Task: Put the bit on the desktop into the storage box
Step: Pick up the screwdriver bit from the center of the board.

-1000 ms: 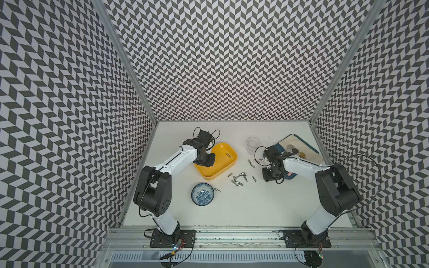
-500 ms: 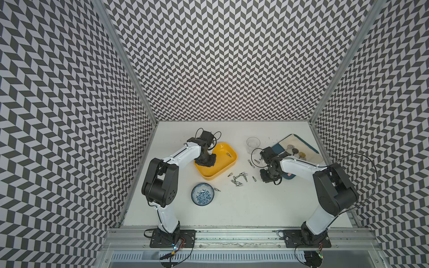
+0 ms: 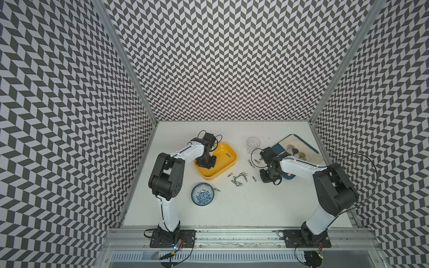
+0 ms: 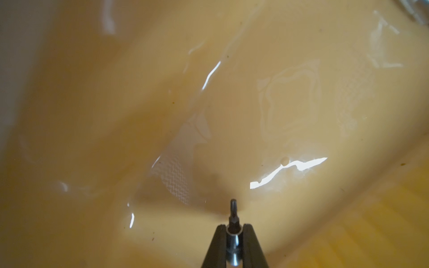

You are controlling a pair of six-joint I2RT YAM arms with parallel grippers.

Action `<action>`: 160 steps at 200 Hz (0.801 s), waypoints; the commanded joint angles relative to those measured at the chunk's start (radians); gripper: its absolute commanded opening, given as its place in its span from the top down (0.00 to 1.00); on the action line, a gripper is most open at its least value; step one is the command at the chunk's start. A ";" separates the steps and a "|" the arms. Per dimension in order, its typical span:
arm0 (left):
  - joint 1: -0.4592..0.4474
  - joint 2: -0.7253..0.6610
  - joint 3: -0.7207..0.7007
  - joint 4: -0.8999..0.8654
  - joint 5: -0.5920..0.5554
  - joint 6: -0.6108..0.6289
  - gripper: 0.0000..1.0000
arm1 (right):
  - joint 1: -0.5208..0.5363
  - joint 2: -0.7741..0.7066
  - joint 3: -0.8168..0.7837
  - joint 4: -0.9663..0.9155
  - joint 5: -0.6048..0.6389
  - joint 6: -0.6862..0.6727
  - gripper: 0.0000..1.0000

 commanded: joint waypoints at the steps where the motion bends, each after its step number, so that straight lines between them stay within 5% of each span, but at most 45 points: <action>1: -0.014 0.024 0.027 -0.001 -0.056 -0.022 1.00 | 0.016 0.050 -0.040 -0.010 -0.045 0.008 0.89; 65: -0.026 0.035 0.013 0.044 -0.068 -0.040 1.00 | 0.019 0.046 -0.044 -0.008 -0.054 0.007 0.96; 160: -0.031 0.018 -0.005 0.070 -0.064 -0.045 0.76 | 0.027 -0.015 0.028 -0.027 -0.075 0.005 1.00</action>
